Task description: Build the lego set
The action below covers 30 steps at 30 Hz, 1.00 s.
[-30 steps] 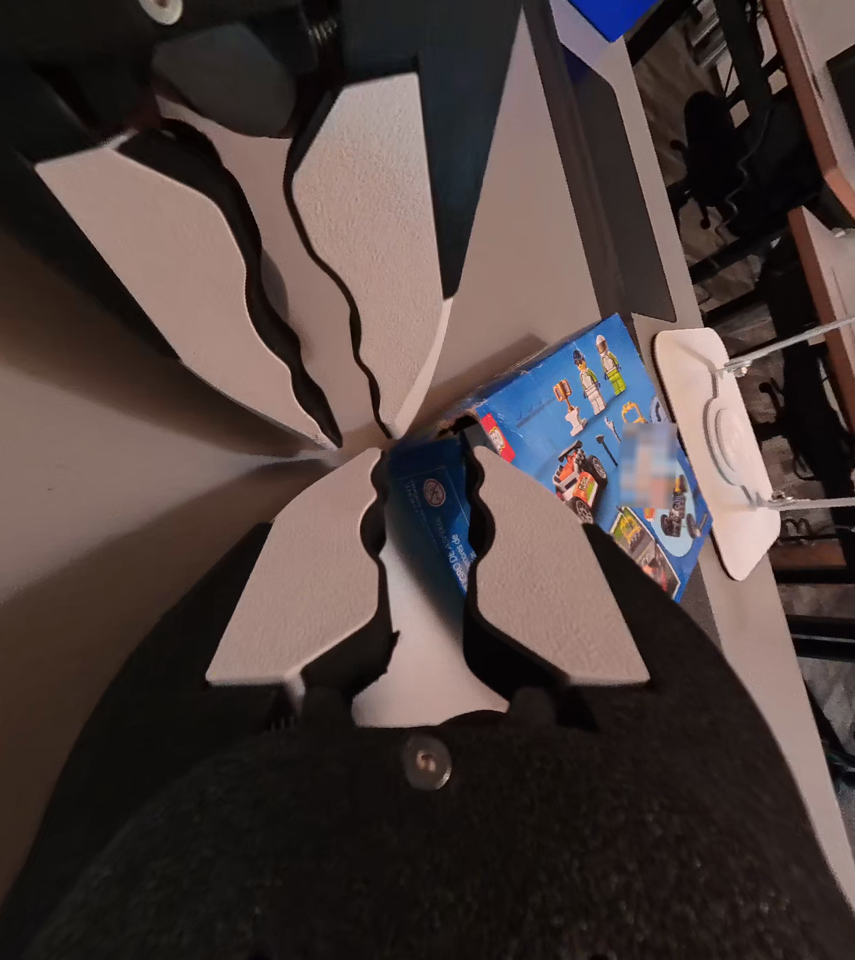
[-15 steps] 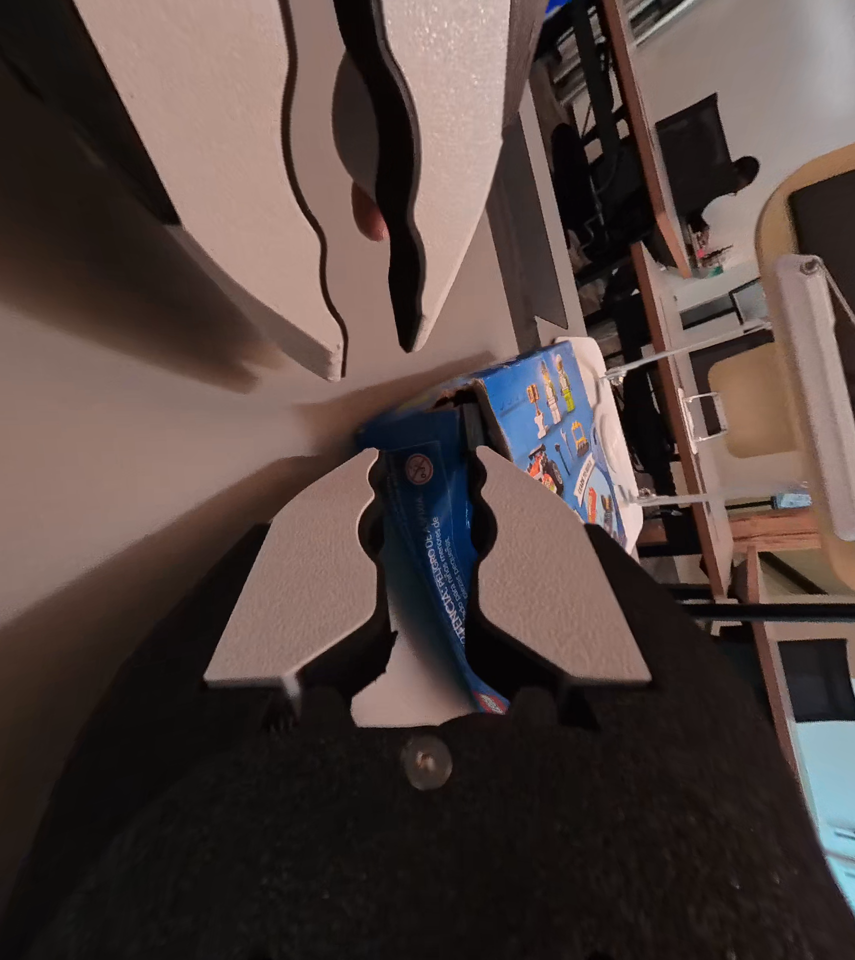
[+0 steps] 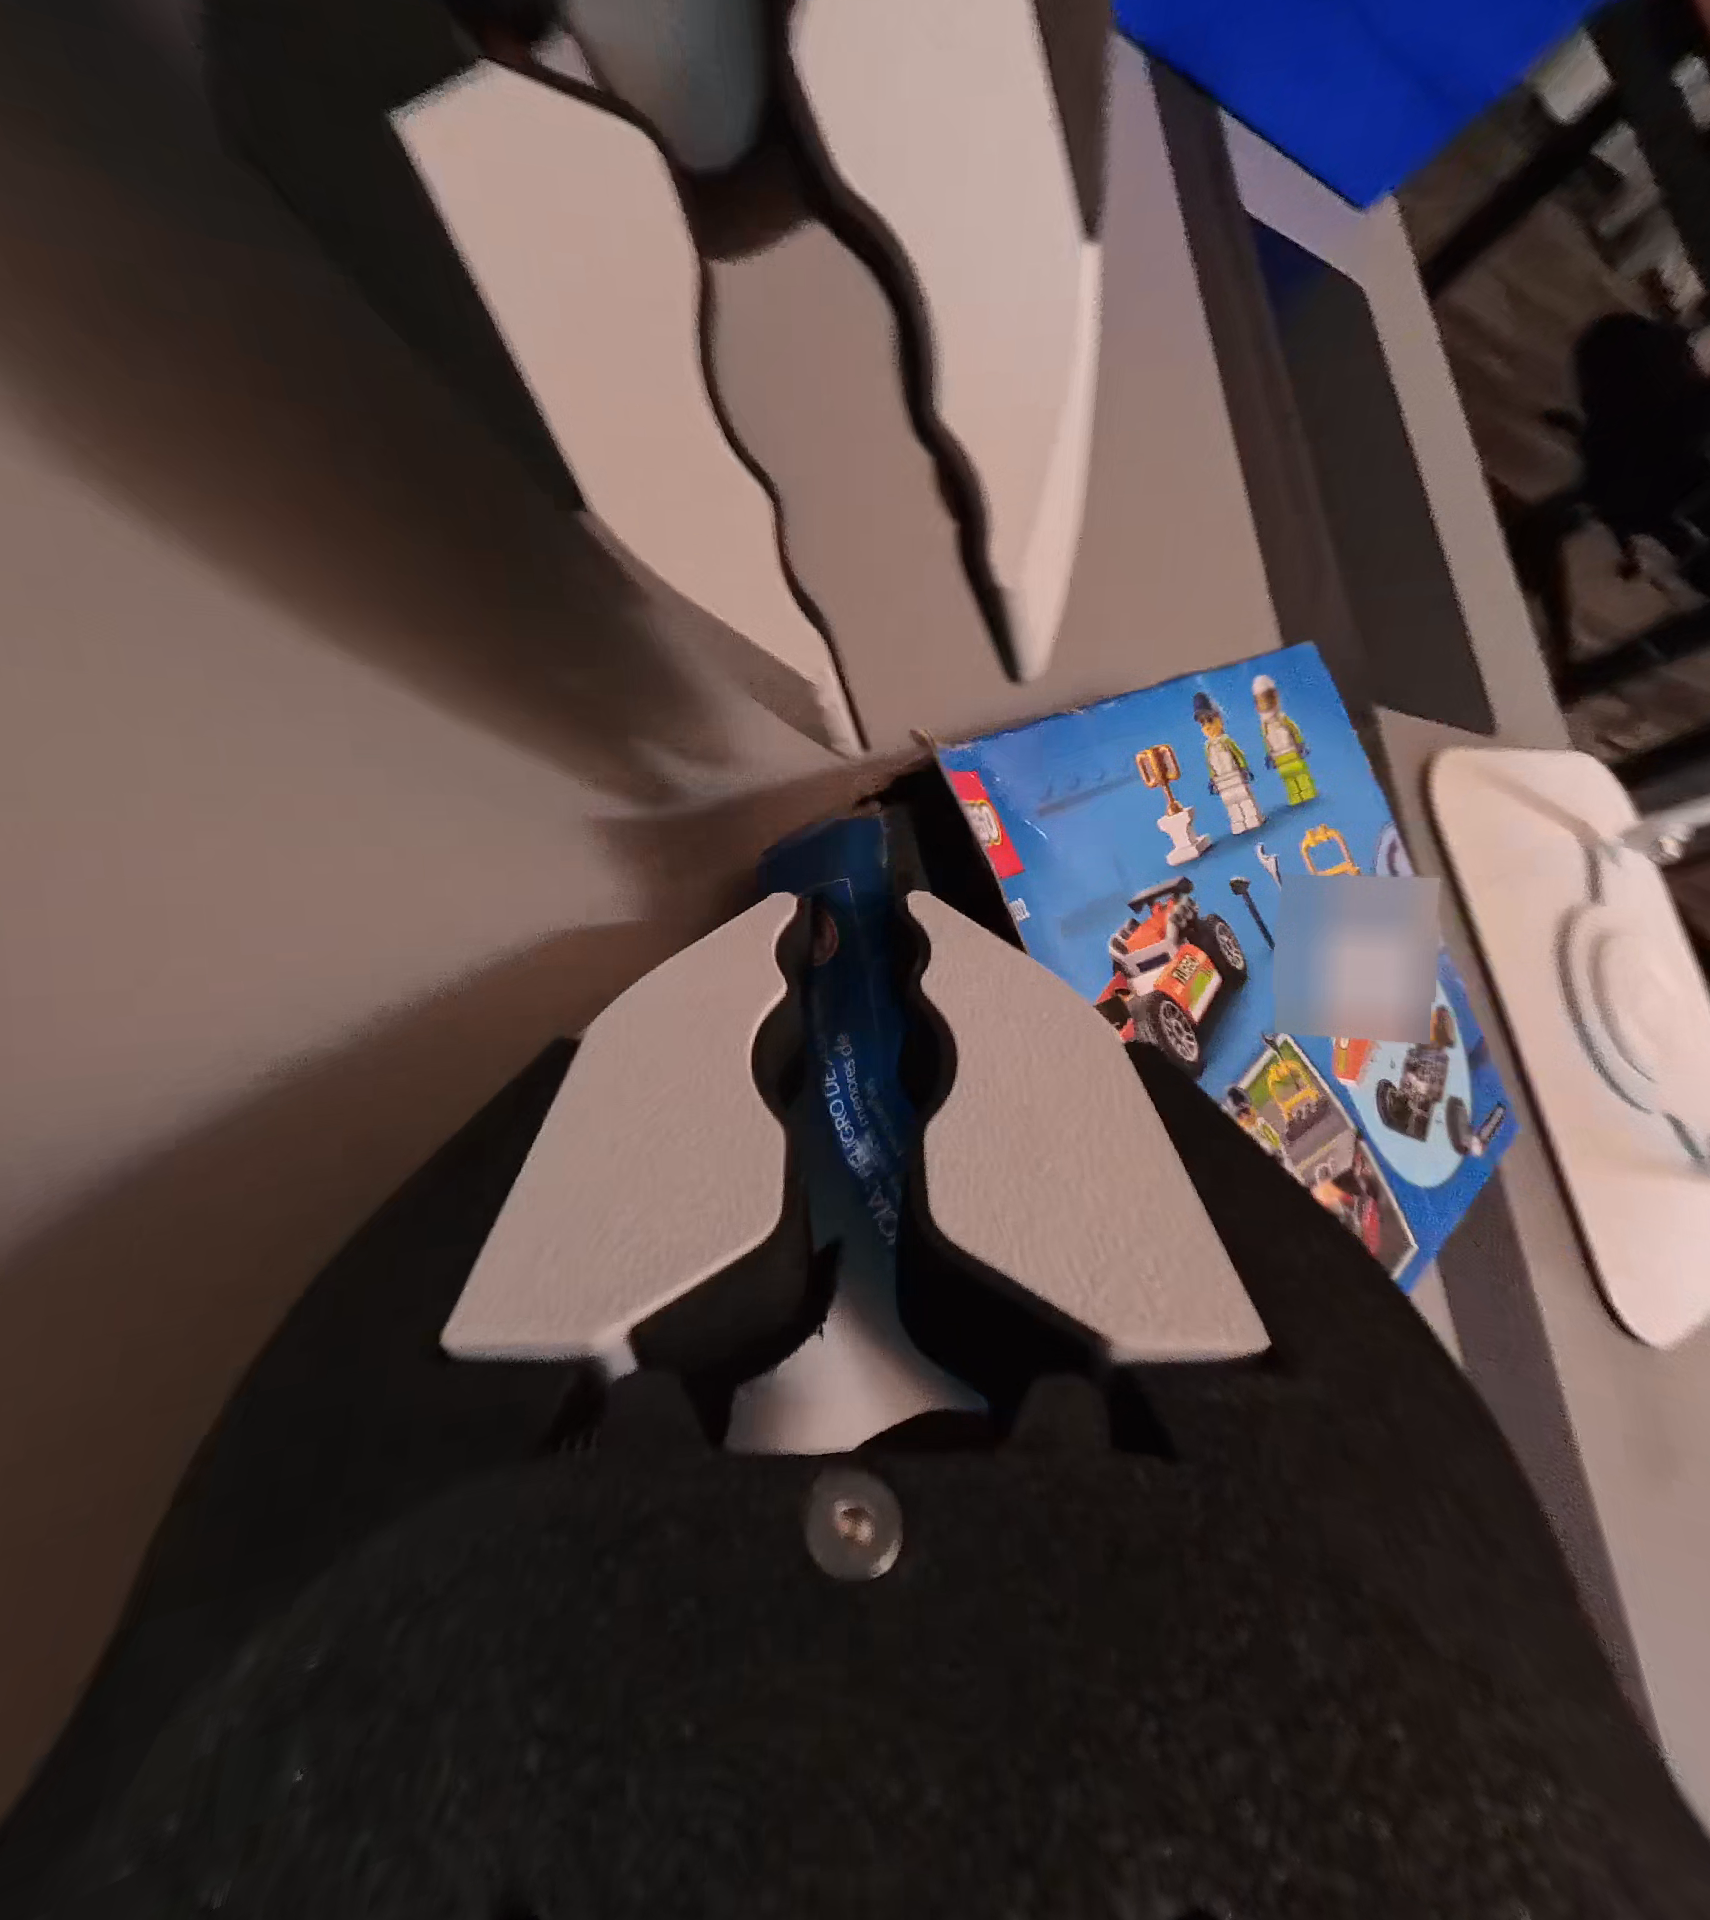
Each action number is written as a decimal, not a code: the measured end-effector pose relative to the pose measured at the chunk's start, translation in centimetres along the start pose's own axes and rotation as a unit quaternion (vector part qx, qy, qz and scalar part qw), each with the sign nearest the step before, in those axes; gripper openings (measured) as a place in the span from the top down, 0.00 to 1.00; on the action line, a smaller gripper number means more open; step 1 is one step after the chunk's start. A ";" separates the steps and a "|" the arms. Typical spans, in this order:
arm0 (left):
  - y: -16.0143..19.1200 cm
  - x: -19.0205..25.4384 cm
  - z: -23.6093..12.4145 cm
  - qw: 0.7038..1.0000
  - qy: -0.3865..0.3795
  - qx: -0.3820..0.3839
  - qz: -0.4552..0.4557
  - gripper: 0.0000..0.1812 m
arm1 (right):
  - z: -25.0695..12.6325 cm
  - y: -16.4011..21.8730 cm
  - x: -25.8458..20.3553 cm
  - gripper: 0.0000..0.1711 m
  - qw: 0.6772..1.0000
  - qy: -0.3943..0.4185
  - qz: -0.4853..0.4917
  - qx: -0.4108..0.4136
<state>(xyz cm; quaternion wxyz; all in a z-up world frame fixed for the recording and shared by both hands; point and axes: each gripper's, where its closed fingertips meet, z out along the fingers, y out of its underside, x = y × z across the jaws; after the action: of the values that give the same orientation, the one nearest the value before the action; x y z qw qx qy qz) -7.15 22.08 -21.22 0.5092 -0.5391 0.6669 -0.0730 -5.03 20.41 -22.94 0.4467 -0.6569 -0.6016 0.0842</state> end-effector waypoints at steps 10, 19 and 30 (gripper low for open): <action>-6.2 5.5 -2.1 0.988 0.127 0.069 0.052 0.75 | -7.2 -2.4 -4.6 0.92 0.988 -0.141 -0.025 0.061; -7.9 8.8 -2.2 0.979 0.167 0.076 0.085 0.86 | -9.6 -1.6 -7.0 0.94 0.980 -0.181 -0.052 0.059; -7.3 10.8 -0.3 0.979 0.186 -0.003 0.089 0.92 | -9.6 1.5 -8.0 0.94 0.998 0.014 -0.033 0.060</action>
<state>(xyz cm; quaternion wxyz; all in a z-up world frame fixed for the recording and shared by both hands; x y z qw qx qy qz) -1.60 10.40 -22.81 0.3793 -0.4563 0.7952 -0.1246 0.12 9.03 -21.75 0.4961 -0.6099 -0.6105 0.0961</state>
